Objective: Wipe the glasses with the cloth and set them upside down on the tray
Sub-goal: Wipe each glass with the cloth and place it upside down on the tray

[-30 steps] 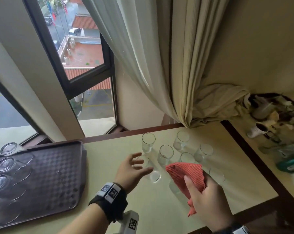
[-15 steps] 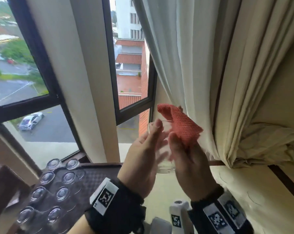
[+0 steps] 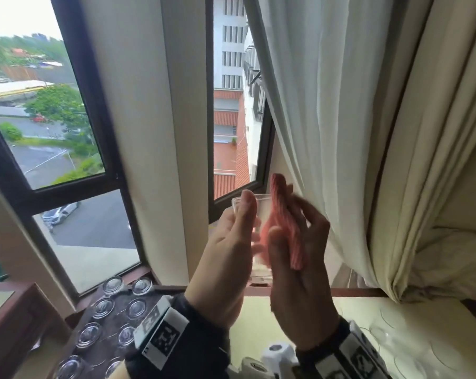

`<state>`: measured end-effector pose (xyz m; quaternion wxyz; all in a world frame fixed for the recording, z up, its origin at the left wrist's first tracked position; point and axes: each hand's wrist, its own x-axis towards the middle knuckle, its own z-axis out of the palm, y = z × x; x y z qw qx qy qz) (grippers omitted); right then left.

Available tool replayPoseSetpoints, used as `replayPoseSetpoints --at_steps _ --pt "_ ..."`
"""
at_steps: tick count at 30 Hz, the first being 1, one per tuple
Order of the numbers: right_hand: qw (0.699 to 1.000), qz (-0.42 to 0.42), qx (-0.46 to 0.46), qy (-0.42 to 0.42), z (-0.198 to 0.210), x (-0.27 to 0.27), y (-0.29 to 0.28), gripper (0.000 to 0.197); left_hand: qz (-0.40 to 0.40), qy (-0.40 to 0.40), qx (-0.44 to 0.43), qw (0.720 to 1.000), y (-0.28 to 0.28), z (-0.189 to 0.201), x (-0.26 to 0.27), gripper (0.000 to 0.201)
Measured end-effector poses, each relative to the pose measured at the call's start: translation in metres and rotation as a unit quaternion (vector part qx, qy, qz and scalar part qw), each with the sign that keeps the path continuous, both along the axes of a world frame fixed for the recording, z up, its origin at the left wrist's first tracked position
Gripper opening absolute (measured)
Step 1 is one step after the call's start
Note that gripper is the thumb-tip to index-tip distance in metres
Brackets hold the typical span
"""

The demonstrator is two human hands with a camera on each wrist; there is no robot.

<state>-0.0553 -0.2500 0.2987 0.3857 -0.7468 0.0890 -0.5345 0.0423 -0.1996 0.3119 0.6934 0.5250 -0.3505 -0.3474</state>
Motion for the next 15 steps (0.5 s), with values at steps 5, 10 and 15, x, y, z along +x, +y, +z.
replayPoseSetpoints --at_steps 5,10,15 --pt "0.995 0.025 -0.082 0.048 0.006 0.004 0.006 0.055 -0.006 0.003 -0.009 1.000 0.006 0.013 0.013 0.067" --pt "0.996 0.004 -0.067 0.058 -0.031 0.000 0.026 0.057 0.000 -0.020 -0.018 1.000 0.010 0.022 0.023 0.062" --pt "0.991 0.046 0.116 0.040 0.009 0.000 0.003 0.088 -0.048 -0.039 -0.022 0.998 0.015 0.015 0.000 0.063"
